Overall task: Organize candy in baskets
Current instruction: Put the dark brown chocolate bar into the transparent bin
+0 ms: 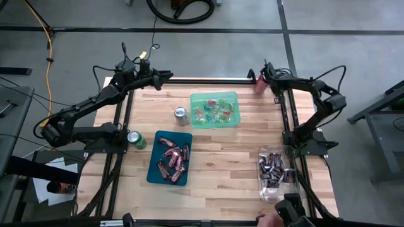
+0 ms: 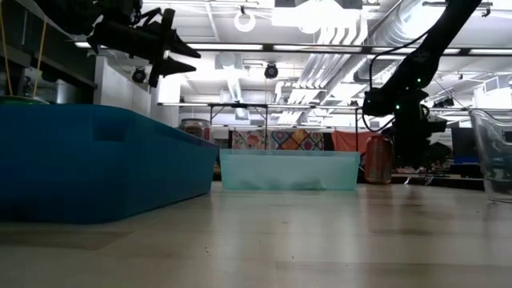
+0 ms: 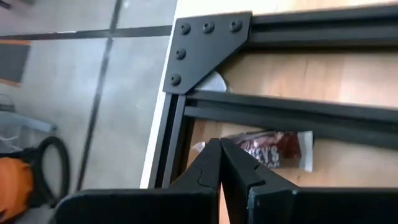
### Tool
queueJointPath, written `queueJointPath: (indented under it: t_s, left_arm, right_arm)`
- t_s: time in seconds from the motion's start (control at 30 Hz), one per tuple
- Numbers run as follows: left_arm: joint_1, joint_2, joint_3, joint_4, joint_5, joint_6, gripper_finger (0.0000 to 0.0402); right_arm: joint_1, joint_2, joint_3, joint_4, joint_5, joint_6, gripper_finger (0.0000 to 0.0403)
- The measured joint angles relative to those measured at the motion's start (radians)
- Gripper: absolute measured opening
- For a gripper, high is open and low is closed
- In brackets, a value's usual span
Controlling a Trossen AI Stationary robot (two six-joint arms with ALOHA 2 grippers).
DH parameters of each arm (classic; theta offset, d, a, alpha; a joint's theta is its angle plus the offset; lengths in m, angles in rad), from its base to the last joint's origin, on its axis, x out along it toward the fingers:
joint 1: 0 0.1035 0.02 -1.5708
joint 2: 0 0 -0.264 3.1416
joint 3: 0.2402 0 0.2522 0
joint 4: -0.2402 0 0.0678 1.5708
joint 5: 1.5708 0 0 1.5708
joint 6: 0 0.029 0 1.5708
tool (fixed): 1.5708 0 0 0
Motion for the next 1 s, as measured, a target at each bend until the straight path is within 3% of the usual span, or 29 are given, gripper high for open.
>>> queueJointPath:
  t_s: [0.13, 0.3, 0.57, 0.77, 1.0]
  left_arm:
    - [0.0, 0.0, 0.0, -0.008, 0.0, 0.001, 0.0163]
    - [0.0, 0.0, 0.0, -0.008, 0.0, 0.001, 0.0163]
    - [0.0, 0.0, 0.0, -0.008, 0.0, 0.014, 0.0163]
    - [0.0, 0.0, 0.0, -0.008, 0.0, 0.015, 0.0163]
    - [0.0, 0.0, 0.0, -0.009, 0.0, 0.015, 0.0163]
  right_arm:
    - [-0.014, 0.025, 0.034, -0.047, -0.019, -0.006, 0.0]
    - [-0.015, 0.018, 0.025, -0.066, -0.13, -0.097, 0.0]
    - [0.028, -0.015, 0.03, -0.059, -0.116, -0.161, 0.0]
    - [0.004, -0.007, 0.029, -0.063, -0.062, -0.147, 0.0]
    - [-0.005, 0.011, 0.03, -0.068, -0.072, -0.156, 0.0]
